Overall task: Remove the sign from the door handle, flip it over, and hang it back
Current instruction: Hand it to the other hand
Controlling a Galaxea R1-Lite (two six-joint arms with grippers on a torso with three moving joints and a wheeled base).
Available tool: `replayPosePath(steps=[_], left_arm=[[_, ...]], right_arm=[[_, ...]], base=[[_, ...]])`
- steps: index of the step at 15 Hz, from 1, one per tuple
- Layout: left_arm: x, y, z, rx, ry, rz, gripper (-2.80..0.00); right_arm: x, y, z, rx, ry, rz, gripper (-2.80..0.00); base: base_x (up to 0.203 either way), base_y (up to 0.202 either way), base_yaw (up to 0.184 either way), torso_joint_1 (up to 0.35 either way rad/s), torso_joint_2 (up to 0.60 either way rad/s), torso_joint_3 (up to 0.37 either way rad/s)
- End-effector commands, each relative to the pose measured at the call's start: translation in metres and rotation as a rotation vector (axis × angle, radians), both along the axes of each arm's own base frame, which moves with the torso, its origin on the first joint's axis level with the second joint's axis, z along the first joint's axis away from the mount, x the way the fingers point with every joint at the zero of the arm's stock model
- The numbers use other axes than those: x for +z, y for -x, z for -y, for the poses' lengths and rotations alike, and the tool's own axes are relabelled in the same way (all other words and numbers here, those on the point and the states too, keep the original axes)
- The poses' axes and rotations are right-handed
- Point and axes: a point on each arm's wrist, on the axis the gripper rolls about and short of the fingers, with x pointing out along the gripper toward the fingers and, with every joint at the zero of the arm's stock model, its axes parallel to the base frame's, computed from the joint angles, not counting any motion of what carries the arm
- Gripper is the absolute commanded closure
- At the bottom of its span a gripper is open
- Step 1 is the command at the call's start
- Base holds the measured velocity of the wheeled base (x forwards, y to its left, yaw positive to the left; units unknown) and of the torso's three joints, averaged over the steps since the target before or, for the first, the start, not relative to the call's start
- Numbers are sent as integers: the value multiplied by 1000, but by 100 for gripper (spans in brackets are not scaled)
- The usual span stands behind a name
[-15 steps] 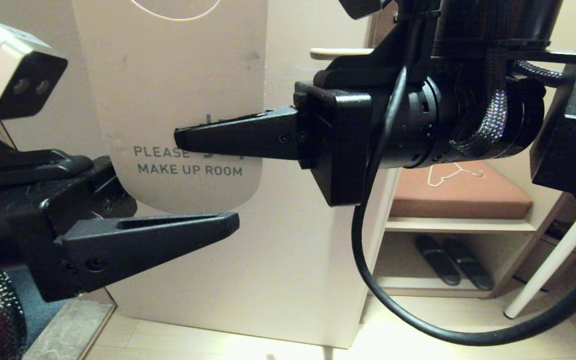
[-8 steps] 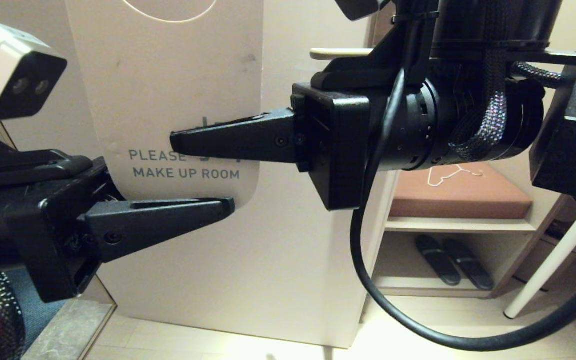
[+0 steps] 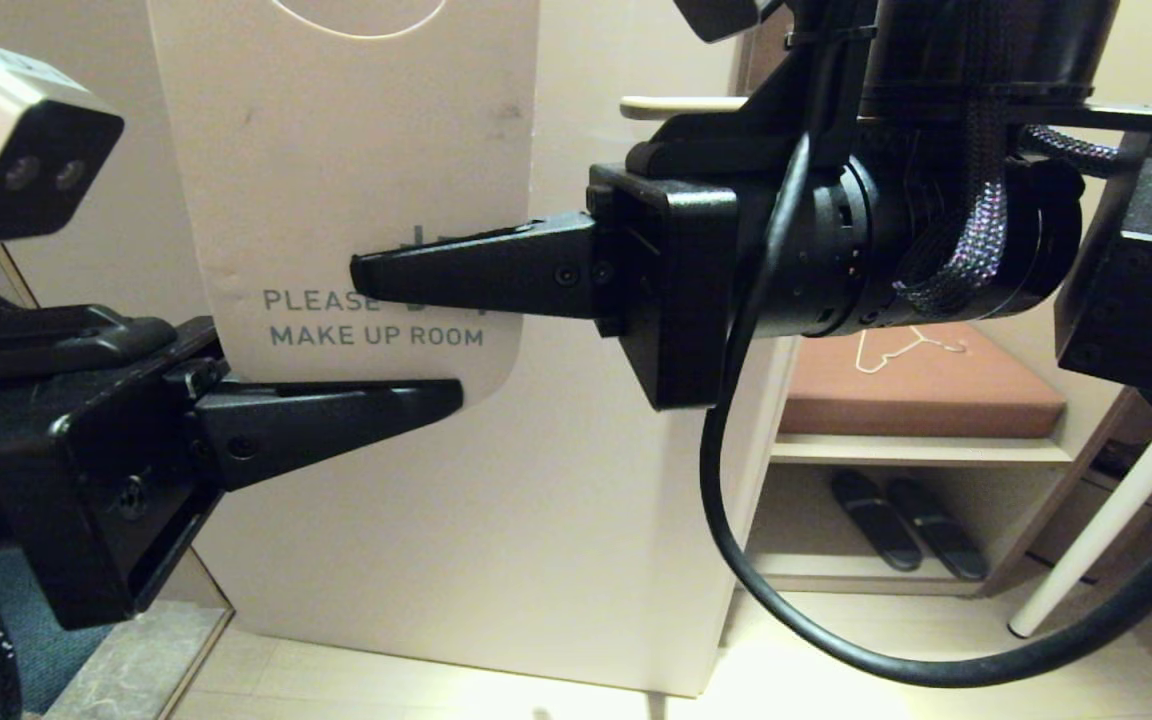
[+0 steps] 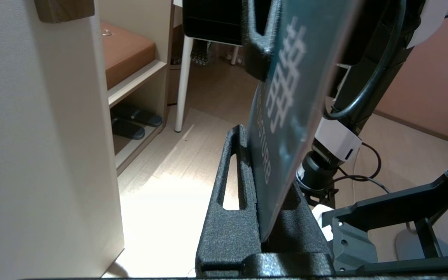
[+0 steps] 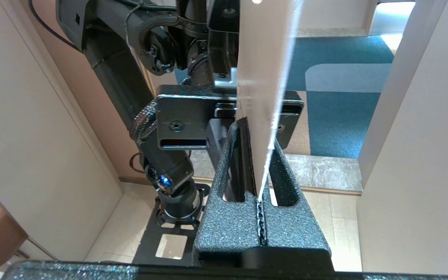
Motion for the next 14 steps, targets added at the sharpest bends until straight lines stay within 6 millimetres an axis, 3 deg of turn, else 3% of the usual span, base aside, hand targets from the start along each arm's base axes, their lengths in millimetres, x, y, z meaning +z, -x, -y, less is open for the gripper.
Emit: replayPosePath(steps=[1, 14], left_arm=[[0, 0, 0, -5, 3, 2, 0], [1, 4, -2, -4, 1, -2, 0]], right_arm=[[-1, 0, -1, 6, 3, -3, 0], [-1, -1, -1, 6, 3, -2, 0]], base=[[0, 0, 0, 0, 0, 0], [0, 0, 0, 0, 0, 0]])
